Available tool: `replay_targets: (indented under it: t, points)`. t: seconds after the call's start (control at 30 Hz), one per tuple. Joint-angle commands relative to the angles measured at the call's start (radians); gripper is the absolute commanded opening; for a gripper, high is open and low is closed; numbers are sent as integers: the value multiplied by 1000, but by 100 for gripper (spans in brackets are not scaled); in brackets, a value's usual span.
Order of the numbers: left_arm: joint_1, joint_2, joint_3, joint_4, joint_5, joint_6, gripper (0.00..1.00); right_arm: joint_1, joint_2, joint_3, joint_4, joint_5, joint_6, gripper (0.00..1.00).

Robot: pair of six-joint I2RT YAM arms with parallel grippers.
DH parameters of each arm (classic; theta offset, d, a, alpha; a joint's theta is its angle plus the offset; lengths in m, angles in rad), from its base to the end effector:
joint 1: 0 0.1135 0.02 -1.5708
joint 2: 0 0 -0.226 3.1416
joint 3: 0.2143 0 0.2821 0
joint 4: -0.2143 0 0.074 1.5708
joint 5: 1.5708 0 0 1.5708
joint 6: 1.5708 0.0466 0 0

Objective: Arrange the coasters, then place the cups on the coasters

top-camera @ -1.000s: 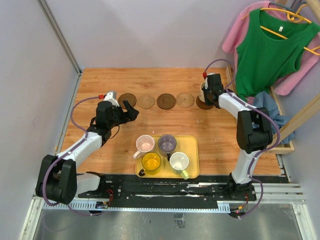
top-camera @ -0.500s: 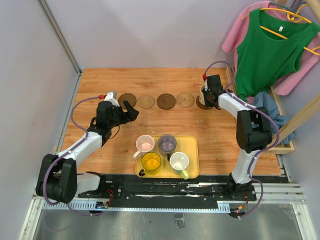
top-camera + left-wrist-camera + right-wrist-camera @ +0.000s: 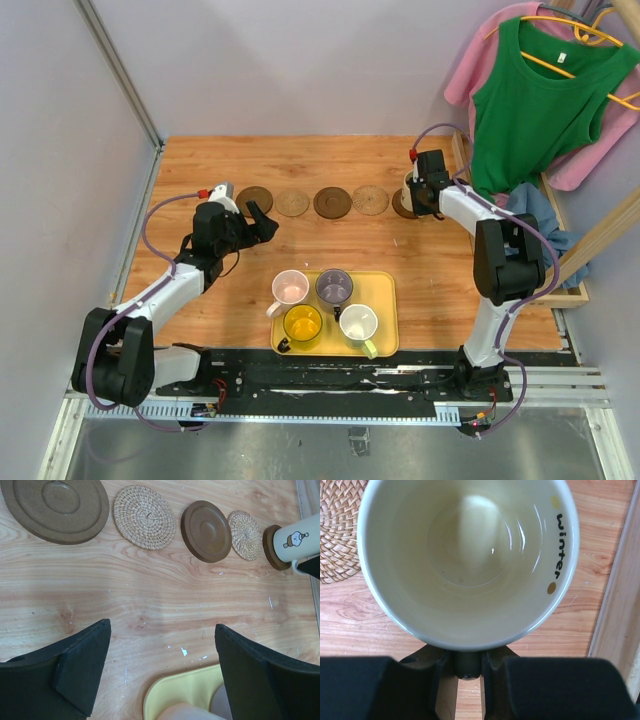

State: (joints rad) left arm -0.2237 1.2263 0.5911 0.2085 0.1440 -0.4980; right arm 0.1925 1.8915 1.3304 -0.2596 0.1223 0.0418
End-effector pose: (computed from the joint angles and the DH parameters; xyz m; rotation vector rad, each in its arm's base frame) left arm 0.3013 -0.0754 0.1612 -0.1853 2.0363 -0.6022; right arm 0.4315 0.0783 0.1441 -0.1221 2.3807 -0.0353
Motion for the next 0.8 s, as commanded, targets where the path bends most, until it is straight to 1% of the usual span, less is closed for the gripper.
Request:
replay_targets:
  t: [0.0, 0.33, 0.53, 0.6, 0.67, 0.77]
  points:
    - [4, 5, 5, 34, 9, 1, 88, -15, 9, -4, 43, -11, 16, 2]
    - [5, 10, 3, 38, 11, -1, 88, -15, 29, 9, 51, -27, 24, 2]
    - [5, 14, 3, 41, 11, 0, 88, -15, 36, 8, 51, -32, 22, 4]
    - [5, 16, 3, 43, 11, -2, 88, -15, 36, 8, 48, -31, 19, 7]
    - [4, 16, 3, 44, 12, -3, 88, -15, 33, 9, 42, -26, 17, 13]
    - [5, 16, 4, 45, 14, -5, 88, -15, 25, 6, 35, -28, 14, 28]
